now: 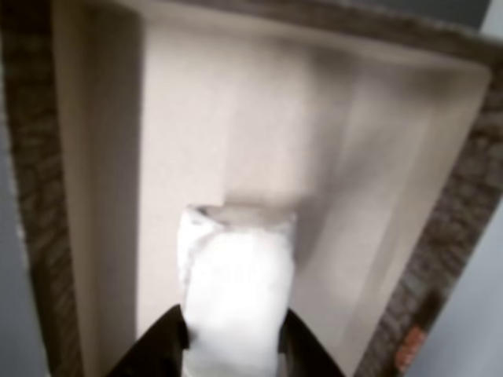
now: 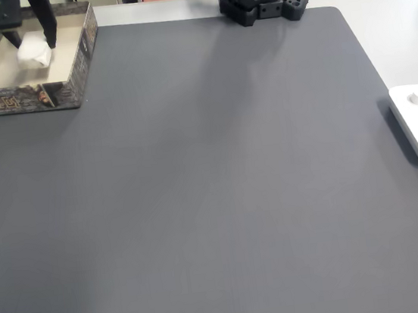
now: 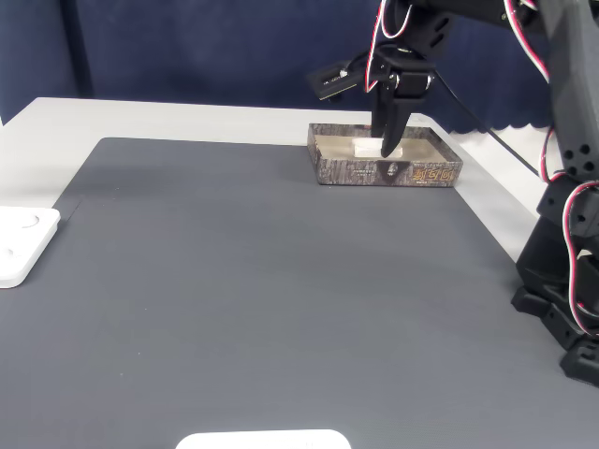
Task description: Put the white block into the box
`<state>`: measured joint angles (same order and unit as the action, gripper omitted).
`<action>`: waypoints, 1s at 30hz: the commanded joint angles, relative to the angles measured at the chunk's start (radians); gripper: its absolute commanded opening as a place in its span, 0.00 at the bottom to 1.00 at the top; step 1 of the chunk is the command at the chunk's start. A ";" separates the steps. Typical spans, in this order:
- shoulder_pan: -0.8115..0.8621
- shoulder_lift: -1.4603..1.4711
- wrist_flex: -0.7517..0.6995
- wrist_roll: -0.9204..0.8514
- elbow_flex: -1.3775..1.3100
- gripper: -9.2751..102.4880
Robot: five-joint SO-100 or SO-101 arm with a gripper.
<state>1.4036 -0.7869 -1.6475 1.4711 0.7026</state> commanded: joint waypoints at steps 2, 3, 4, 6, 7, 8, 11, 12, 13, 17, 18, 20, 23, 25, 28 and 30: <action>0.014 0.015 -0.006 0.008 -0.118 0.07; 0.014 0.028 -0.006 0.009 -0.130 0.07; 0.014 0.035 -0.006 0.011 -0.138 0.07; 0.011 0.051 -0.006 0.011 -0.143 0.07; 0.009 0.058 -0.006 0.011 -0.146 0.07; 0.006 0.066 -0.006 0.011 -0.146 0.07; 0.005 0.078 -0.006 0.011 -0.156 0.07; 0.005 0.078 -0.006 0.012 -0.161 0.07; 0.006 0.080 -0.006 0.012 -0.163 0.07; 0.011 0.081 -0.005 0.012 -0.166 0.07; 0.012 0.081 -0.005 0.012 -0.164 0.07; 0.012 0.080 -0.005 0.012 -0.160 0.07; 0.009 0.078 -0.003 0.011 -0.155 0.07; 0.005 0.077 0.005 0.006 -0.146 0.07; 0.005 0.074 0.006 0.006 -0.146 0.07; 0.005 0.067 0.003 -0.003 -0.138 0.07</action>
<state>1.4036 -0.6872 -1.6460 1.4742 0.6044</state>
